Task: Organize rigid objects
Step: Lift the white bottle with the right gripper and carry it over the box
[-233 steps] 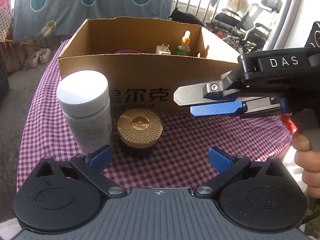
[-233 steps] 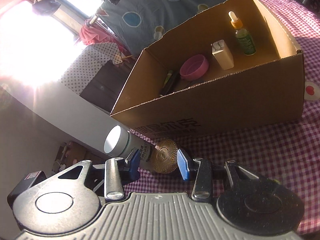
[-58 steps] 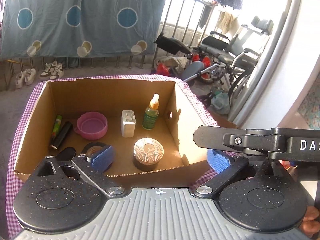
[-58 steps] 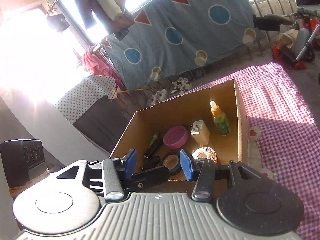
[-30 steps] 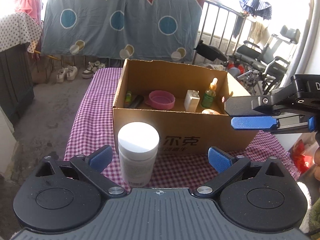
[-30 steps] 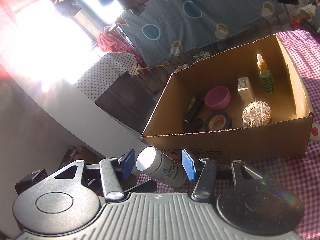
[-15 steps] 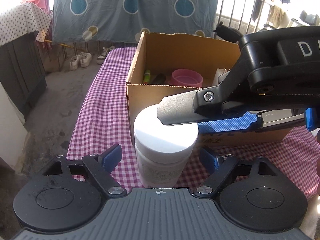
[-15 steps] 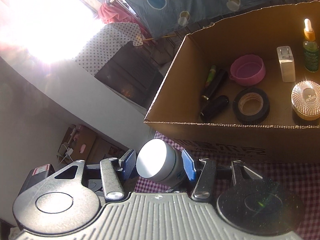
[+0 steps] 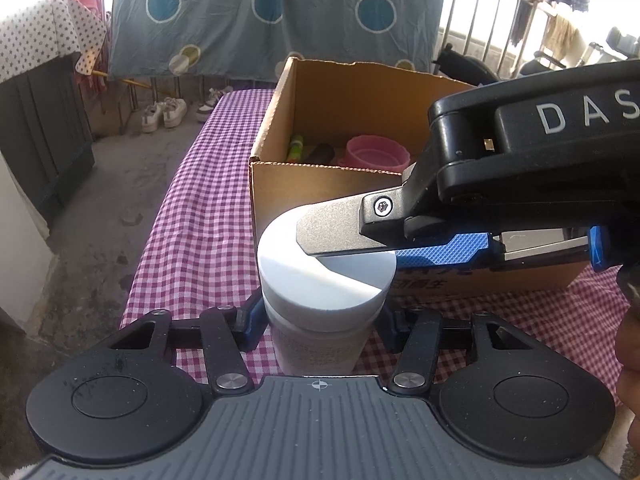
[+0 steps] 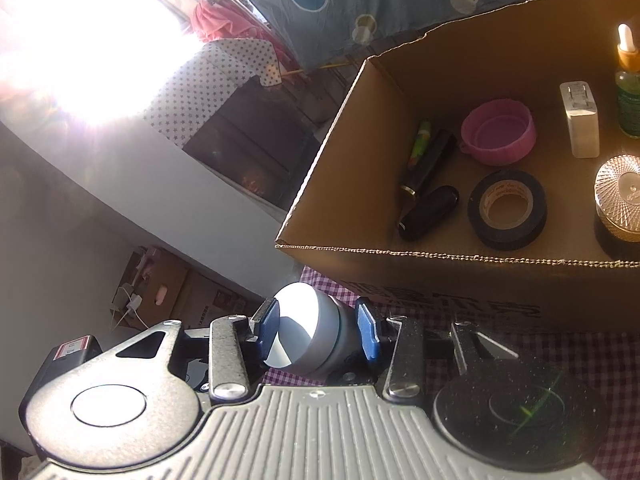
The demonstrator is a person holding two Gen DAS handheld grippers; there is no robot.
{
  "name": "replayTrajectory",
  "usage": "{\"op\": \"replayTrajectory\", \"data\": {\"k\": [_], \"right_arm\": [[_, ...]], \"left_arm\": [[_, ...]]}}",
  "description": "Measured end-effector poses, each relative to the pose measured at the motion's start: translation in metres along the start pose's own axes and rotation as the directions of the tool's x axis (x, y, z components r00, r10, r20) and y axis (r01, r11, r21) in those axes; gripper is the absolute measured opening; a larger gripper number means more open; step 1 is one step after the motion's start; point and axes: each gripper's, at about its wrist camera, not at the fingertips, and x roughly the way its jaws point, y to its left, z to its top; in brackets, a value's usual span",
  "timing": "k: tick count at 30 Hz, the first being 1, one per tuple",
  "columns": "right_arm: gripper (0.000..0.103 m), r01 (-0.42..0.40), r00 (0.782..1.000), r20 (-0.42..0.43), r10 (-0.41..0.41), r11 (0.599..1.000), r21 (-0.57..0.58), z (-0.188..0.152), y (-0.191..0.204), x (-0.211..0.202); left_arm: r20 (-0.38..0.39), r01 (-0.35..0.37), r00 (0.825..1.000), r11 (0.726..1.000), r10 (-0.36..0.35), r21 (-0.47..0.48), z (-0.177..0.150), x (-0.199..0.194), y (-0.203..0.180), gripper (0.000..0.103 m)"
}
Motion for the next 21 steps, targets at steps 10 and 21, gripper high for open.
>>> {"op": "replayTrajectory", "data": {"k": [10,21], "right_arm": [[0.044,-0.02,1.0,0.018,0.021,1.0,-0.006,-0.003,0.004,-0.014],[0.045,-0.103,0.981,0.15,0.12,0.988,-0.117,0.011,0.046,-0.085]], "left_arm": [[0.033,-0.011,0.999,1.0,0.011,0.02,0.001,-0.017,-0.009,0.053],[0.203,-0.032,0.979,0.991,0.005,0.13,0.042,-0.078,-0.035,0.053]]}}
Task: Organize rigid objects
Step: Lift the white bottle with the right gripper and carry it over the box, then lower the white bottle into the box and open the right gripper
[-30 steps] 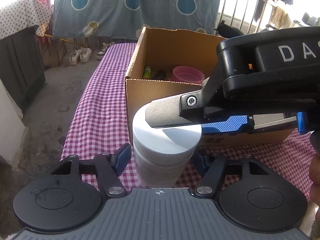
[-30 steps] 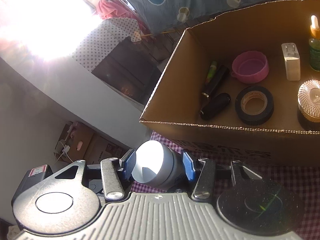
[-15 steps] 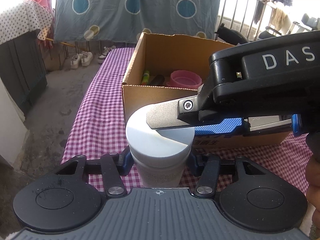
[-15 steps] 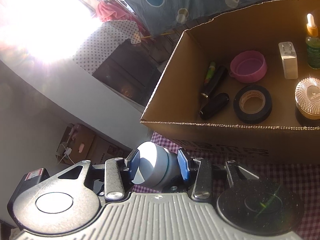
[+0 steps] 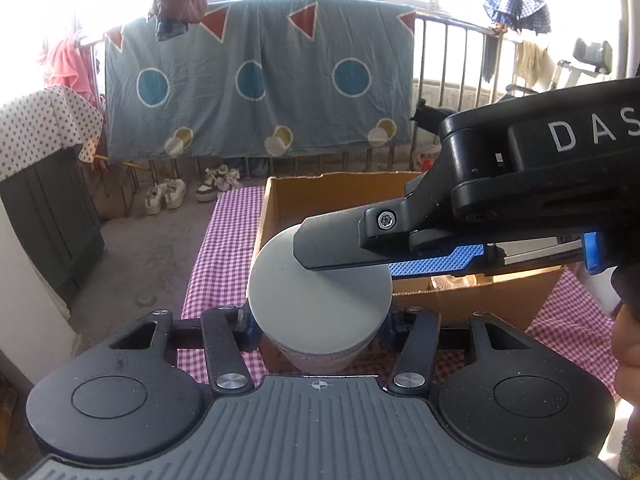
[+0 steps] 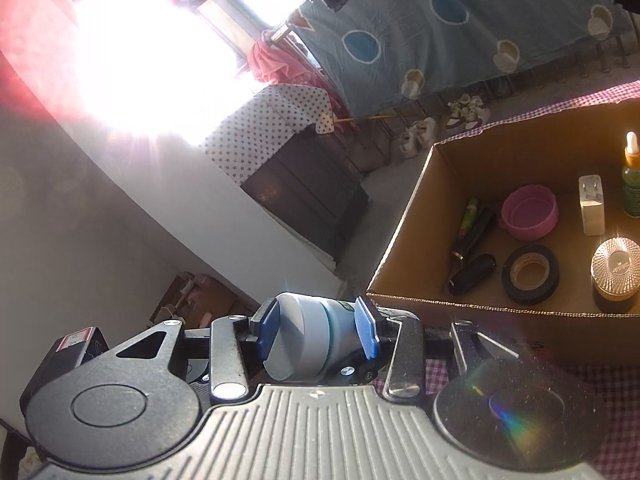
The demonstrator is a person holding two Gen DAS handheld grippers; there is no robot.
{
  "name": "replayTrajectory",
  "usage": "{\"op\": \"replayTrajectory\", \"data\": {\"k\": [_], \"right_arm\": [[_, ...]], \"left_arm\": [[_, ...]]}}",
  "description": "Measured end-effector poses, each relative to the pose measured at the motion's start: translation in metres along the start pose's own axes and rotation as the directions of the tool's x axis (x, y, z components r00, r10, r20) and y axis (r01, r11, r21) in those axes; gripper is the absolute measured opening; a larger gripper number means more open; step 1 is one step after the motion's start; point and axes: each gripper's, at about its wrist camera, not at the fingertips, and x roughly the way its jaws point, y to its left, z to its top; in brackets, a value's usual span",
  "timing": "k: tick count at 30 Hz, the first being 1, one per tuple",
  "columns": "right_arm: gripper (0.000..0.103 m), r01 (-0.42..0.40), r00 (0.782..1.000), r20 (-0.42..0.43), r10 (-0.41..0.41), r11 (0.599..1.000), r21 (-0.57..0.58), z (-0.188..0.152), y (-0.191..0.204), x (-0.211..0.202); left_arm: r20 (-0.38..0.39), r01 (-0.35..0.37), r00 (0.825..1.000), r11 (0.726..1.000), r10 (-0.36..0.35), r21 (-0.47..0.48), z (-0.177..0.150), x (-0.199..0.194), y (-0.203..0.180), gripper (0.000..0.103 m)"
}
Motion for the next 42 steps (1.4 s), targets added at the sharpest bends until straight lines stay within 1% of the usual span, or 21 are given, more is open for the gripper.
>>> {"op": "replayTrajectory", "data": {"k": [5,8,10,13,17,20,23,25,30,33,36,38,41,42], "right_arm": [[0.045,0.02,0.996,0.092,-0.016,0.999,-0.049,0.034,0.005,-0.033],[0.045,0.072,0.988,0.139,-0.063,0.996,-0.059,0.055,-0.005,-0.05],[0.045,0.103,0.983,0.158,-0.095,0.993,-0.048,0.066,-0.018,-0.057],[0.045,0.145,0.975,0.172,-0.143,0.989,-0.001,0.08,-0.05,-0.069],[0.045,0.191,0.965,0.17,-0.201,0.979,0.077,0.084,-0.098,-0.077],[0.045,0.209,0.961,0.156,-0.229,0.968,0.138,0.08,-0.134,-0.078],[0.045,0.217,0.96,0.137,-0.244,0.958,0.189,0.073,-0.164,-0.077],[0.045,0.217,0.961,0.125,-0.246,0.953,0.211,0.07,-0.179,-0.074],[0.046,0.215,0.965,0.095,-0.243,0.947,0.24,0.066,-0.206,-0.066],[0.046,0.236,0.961,0.086,-0.262,0.943,0.236,0.066,-0.212,-0.062],[0.046,0.254,0.957,0.077,-0.279,0.938,0.236,0.065,-0.217,-0.061],[0.046,0.243,0.96,0.082,-0.269,0.941,0.237,0.066,-0.22,-0.062],[0.048,0.242,0.958,0.093,-0.27,0.942,0.234,0.067,-0.22,-0.063],[0.049,0.24,0.959,0.097,-0.268,0.942,0.235,0.068,-0.22,-0.063]], "left_arm": [[0.059,0.06,0.996,0.997,-0.063,0.051,0.042,0.005,-0.021,0.053],[0.057,0.12,0.991,0.99,-0.125,0.074,0.062,0.023,-0.039,0.053],[0.037,0.17,0.984,0.982,-0.173,0.079,0.071,0.039,-0.052,0.053],[-0.008,0.238,0.971,0.968,-0.238,0.08,0.081,0.068,-0.071,0.053],[-0.088,0.307,0.95,0.948,-0.3,0.086,0.077,0.104,-0.096,0.053],[-0.154,0.339,0.933,0.937,-0.324,0.082,0.069,0.128,-0.109,0.053],[-0.211,0.355,0.919,0.931,-0.332,0.082,0.061,0.147,-0.118,0.053],[-0.243,0.356,0.913,0.93,-0.327,0.089,0.057,0.155,-0.123,0.053],[-0.294,0.348,0.905,0.932,-0.306,0.103,0.053,0.166,-0.13,0.053],[-0.328,0.346,0.898,0.932,-0.295,0.11,0.052,0.174,-0.134,0.053],[-0.347,0.336,0.897,0.932,-0.274,0.132,0.053,0.176,-0.139,0.053],[-0.357,0.332,0.895,0.933,-0.266,0.137,0.053,0.178,-0.141,0.053],[-0.372,0.337,0.885,0.936,-0.279,0.1,0.057,0.185,-0.138,0.053],[-0.378,0.329,0.885,0.939,-0.271,0.097,0.058,0.188,-0.137,0.053]]}}
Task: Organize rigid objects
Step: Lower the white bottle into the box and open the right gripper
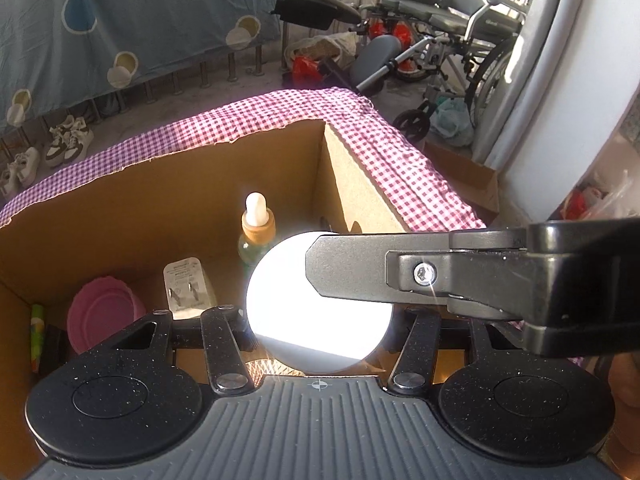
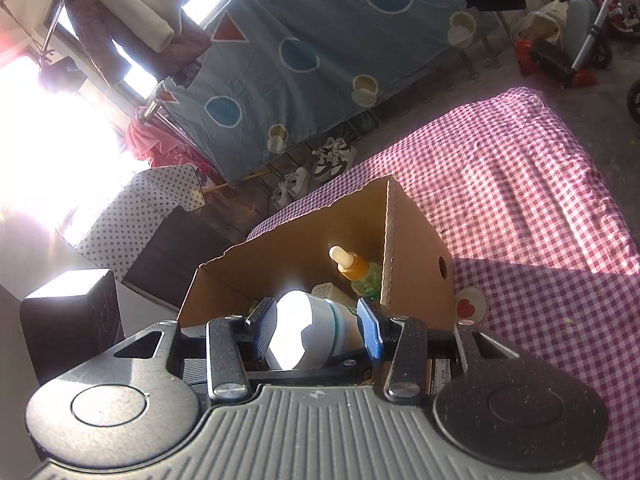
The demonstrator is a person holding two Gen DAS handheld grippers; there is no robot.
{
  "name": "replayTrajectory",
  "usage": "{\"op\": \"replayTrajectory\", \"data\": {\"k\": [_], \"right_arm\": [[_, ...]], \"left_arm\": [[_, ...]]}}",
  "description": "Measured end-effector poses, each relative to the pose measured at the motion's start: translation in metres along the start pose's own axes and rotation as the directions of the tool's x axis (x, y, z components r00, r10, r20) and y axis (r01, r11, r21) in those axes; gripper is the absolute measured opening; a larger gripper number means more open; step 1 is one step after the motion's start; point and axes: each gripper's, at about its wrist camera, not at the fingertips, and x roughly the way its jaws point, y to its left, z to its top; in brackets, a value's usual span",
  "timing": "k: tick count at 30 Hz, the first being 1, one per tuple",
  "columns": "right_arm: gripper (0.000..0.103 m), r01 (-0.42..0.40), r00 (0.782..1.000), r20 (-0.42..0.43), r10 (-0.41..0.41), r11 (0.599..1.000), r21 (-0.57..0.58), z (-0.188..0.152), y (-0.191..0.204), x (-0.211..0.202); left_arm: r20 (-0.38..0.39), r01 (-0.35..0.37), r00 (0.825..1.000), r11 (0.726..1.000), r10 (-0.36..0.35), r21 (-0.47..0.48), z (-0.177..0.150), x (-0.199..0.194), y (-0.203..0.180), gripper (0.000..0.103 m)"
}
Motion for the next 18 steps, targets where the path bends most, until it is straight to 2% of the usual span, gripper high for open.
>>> {"op": "replayTrajectory", "data": {"k": [8,10,12,18], "right_arm": [[0.053,0.0,0.999,0.034,0.0,1.0,0.0,0.0,0.003,-0.006],[0.053,-0.003,0.999,0.04,0.003,1.0,0.005,-0.001,0.003,-0.009],[0.053,-0.006,0.999,0.053,0.005,1.0,0.01,-0.002,0.004,-0.014],[0.053,-0.018,0.993,0.117,0.014,0.999,0.036,-0.012,0.01,-0.04]], "left_arm": [[-0.003,-0.018,1.0,1.0,0.018,-0.012,0.004,0.004,-0.001,0.057],[-0.002,-0.014,1.0,1.0,0.014,-0.021,0.005,0.003,-0.001,0.06],[0.006,-0.015,1.0,1.0,0.015,-0.025,0.004,0.0,-0.001,0.069],[0.092,-0.019,0.996,1.0,0.019,0.001,0.002,-0.025,-0.006,0.083]]}}
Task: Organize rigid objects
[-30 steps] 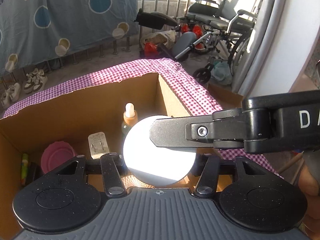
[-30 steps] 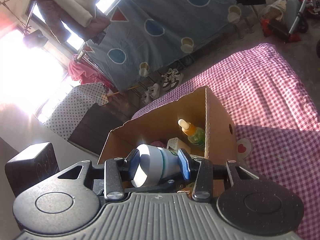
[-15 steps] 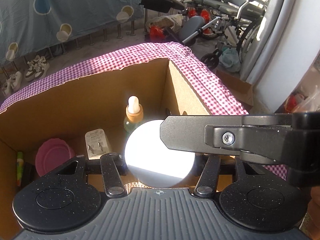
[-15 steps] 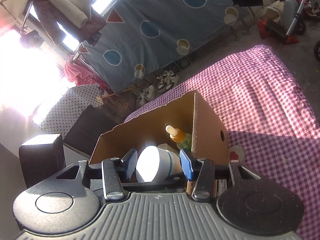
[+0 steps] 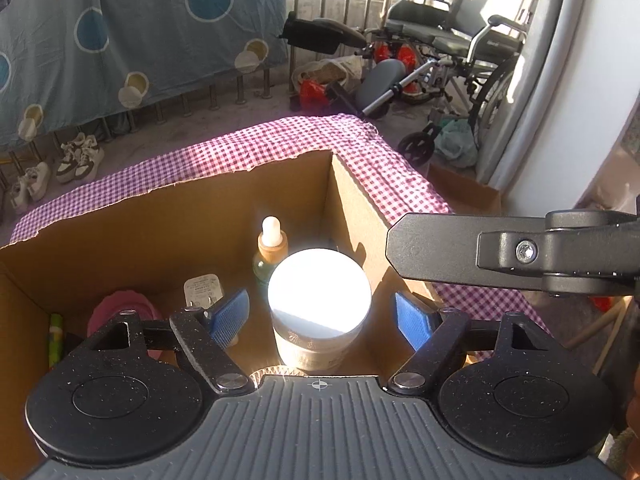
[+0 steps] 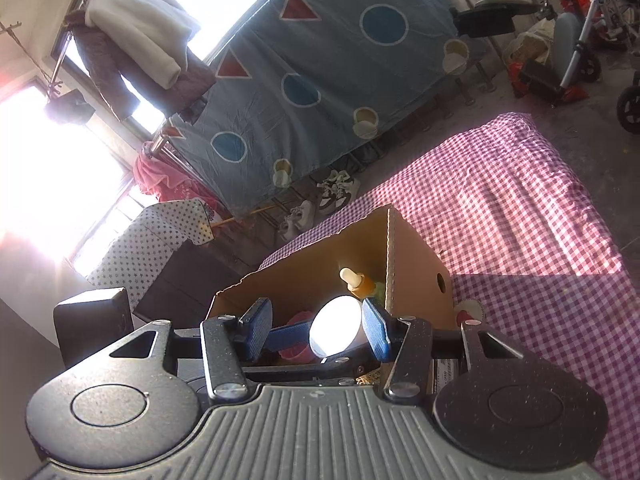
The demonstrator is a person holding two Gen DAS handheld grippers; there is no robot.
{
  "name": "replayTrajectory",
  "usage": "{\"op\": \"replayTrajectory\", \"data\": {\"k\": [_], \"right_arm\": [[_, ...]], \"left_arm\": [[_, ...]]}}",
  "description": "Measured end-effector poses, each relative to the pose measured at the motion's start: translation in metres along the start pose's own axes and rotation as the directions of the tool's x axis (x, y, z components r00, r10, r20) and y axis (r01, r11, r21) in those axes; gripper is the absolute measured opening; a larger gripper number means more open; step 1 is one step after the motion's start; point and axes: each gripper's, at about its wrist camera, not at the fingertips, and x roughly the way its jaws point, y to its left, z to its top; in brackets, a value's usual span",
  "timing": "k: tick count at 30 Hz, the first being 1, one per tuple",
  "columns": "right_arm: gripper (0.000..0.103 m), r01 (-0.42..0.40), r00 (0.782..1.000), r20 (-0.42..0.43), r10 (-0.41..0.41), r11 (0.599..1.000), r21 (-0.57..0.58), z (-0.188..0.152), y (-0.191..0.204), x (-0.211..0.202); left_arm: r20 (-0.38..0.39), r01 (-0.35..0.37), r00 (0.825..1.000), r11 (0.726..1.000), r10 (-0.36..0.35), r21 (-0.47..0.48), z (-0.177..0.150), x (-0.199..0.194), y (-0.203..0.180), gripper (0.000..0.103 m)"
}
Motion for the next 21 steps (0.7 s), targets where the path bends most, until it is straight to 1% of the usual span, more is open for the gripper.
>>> {"op": "replayTrajectory", "data": {"k": [4,6,9,11,14,16,18,20,21], "right_arm": [[0.053,-0.007,0.999,0.043,0.007,1.0,0.0,-0.012,0.011,-0.022],[0.054,-0.009,0.997,0.072,0.009,1.0,-0.006,-0.021,0.019,-0.036],[0.056,-0.012,0.993,0.117,0.014,1.0,-0.014,-0.036,0.031,-0.059],[0.06,-0.012,0.99,0.138,0.015,1.0,-0.024,-0.045,0.038,-0.072],[0.06,-0.001,0.987,0.163,0.007,0.999,-0.041,-0.056,0.049,-0.086],[0.066,-0.008,0.984,0.179,0.017,0.999,-0.046,-0.064,0.056,-0.096],[0.068,-0.005,0.981,0.191,0.015,0.999,-0.053,-0.072,0.063,-0.103],[0.068,0.013,0.981,0.192,0.001,0.997,-0.07,-0.079,0.069,-0.106],[0.07,0.029,0.982,0.187,-0.013,0.996,-0.083,-0.085,0.073,-0.107]], "left_arm": [[0.077,0.007,0.997,1.0,-0.007,0.0,-0.002,-0.027,-0.002,0.092],[0.114,0.013,0.993,1.0,-0.013,-0.002,-0.005,-0.043,-0.001,0.098],[0.161,0.026,0.987,1.0,-0.024,-0.012,-0.013,-0.07,0.0,0.102],[0.187,0.03,0.982,0.999,-0.026,-0.02,-0.021,-0.086,0.003,0.102],[0.212,0.034,0.977,0.999,-0.024,-0.042,-0.035,-0.107,0.007,0.103],[0.215,0.015,0.977,0.997,0.0,-0.071,-0.044,-0.116,0.011,0.103],[0.206,-0.016,0.978,0.994,0.038,-0.107,-0.053,-0.123,0.015,0.103],[0.201,-0.046,0.977,0.989,0.074,-0.14,-0.06,-0.128,0.018,0.103],[0.201,-0.066,0.975,0.985,0.098,-0.16,-0.068,-0.132,0.022,0.103]]}}
